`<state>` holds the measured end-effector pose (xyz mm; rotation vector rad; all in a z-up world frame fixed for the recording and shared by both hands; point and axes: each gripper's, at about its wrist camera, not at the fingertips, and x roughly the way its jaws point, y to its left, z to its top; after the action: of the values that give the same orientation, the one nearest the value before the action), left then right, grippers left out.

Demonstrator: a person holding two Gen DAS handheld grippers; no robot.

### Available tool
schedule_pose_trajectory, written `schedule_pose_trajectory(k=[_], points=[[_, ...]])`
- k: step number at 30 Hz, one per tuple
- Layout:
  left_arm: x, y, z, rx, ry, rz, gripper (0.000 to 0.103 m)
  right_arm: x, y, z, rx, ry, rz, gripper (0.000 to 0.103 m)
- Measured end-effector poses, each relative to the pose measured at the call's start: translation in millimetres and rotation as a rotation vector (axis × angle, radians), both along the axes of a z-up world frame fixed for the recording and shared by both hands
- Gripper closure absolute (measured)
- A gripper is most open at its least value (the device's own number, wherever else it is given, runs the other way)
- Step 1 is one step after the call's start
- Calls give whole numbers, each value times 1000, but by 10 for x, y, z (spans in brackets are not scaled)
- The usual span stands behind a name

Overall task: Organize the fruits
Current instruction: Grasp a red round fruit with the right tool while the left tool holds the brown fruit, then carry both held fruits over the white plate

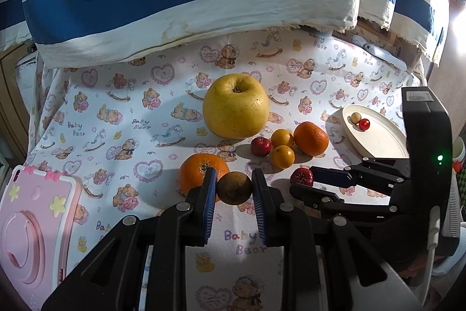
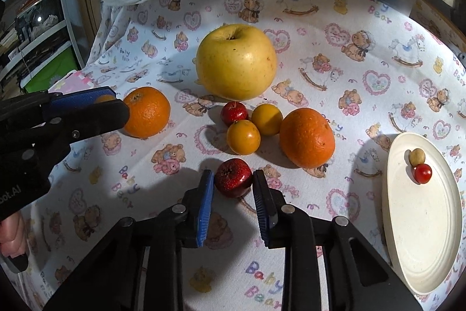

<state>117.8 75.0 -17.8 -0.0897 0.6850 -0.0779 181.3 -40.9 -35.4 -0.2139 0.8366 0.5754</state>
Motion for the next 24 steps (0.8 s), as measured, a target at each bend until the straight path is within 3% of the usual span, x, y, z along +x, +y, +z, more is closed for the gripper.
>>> schedule_pose_trajectory(k=[5, 15, 24], points=[[-22, -24, 24, 8, -17, 3, 80, -98, -129, 98, 68, -22, -14, 74], [-99, -135, 75, 34, -54, -21, 80, -561, -628, 453, 288, -180, -44, 74], [-376, -390, 449, 44, -184, -67, 80, -894, -1000, 756, 321, -318, -116, 75]])
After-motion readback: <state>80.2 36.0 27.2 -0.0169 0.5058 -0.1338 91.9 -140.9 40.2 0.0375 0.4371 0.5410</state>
